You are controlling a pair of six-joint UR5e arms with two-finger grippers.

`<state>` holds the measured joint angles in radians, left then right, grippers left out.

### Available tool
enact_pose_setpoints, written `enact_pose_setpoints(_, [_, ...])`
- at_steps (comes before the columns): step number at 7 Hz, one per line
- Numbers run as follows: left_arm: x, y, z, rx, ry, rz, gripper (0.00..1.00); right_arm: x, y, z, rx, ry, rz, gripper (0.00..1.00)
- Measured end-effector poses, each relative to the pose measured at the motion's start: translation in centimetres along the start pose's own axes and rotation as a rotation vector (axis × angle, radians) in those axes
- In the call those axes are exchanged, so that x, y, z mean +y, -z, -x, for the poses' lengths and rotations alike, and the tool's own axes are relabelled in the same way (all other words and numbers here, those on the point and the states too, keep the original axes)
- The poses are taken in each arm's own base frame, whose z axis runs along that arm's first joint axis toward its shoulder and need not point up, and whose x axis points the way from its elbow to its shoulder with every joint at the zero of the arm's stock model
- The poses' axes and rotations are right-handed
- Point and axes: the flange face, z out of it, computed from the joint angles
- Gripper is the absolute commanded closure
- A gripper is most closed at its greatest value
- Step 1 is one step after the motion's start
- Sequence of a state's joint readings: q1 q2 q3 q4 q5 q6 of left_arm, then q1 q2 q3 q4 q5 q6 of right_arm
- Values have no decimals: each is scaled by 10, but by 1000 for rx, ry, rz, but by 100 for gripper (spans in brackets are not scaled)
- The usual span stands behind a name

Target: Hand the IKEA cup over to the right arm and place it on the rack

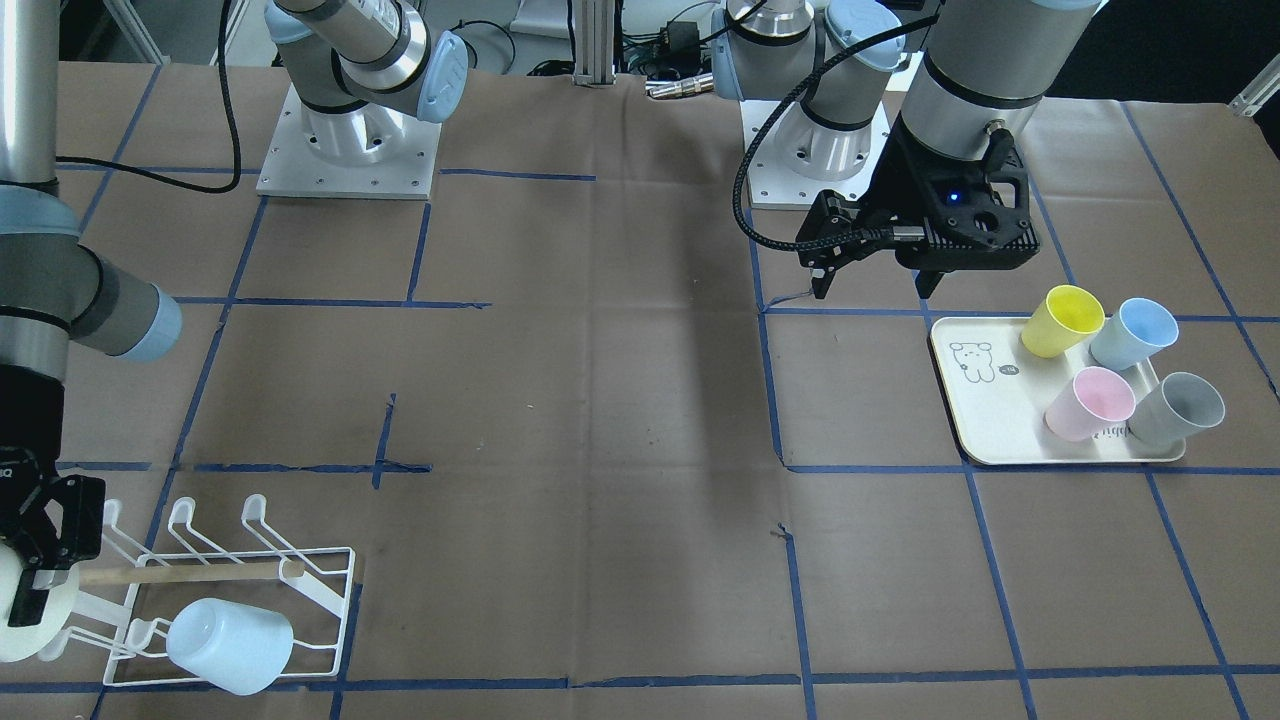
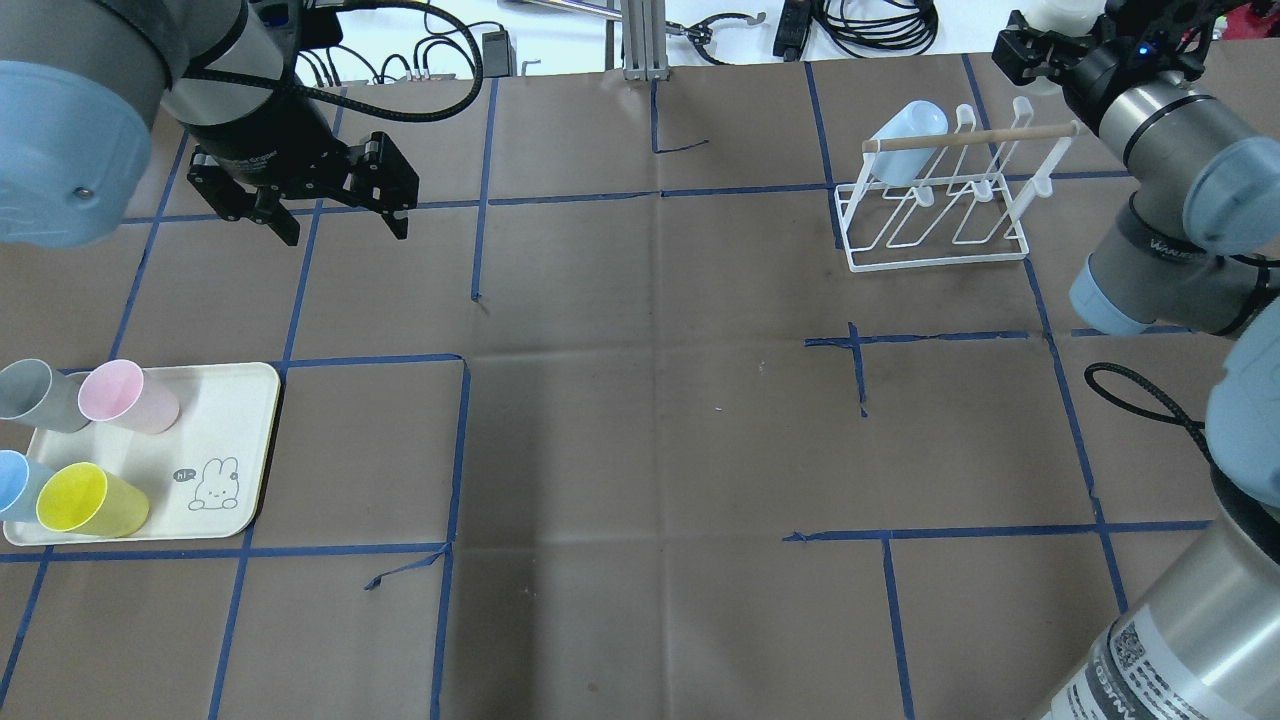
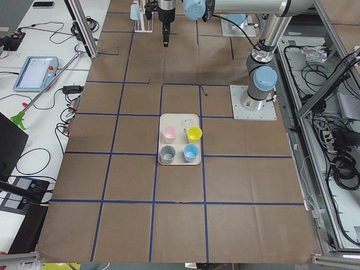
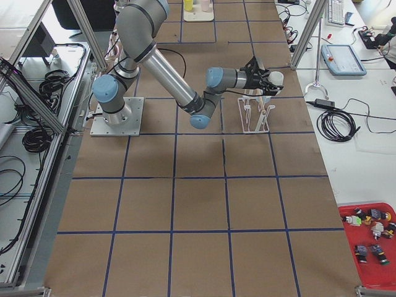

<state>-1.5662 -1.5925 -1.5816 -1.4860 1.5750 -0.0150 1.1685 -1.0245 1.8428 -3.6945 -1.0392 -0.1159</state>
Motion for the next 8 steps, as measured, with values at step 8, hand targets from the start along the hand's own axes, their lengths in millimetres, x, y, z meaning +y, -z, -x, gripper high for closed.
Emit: enact_pose_setpoints(8, [-1, -5, 1, -5, -6, 12, 0, 45, -40, -25, -15, -19, 43, 72])
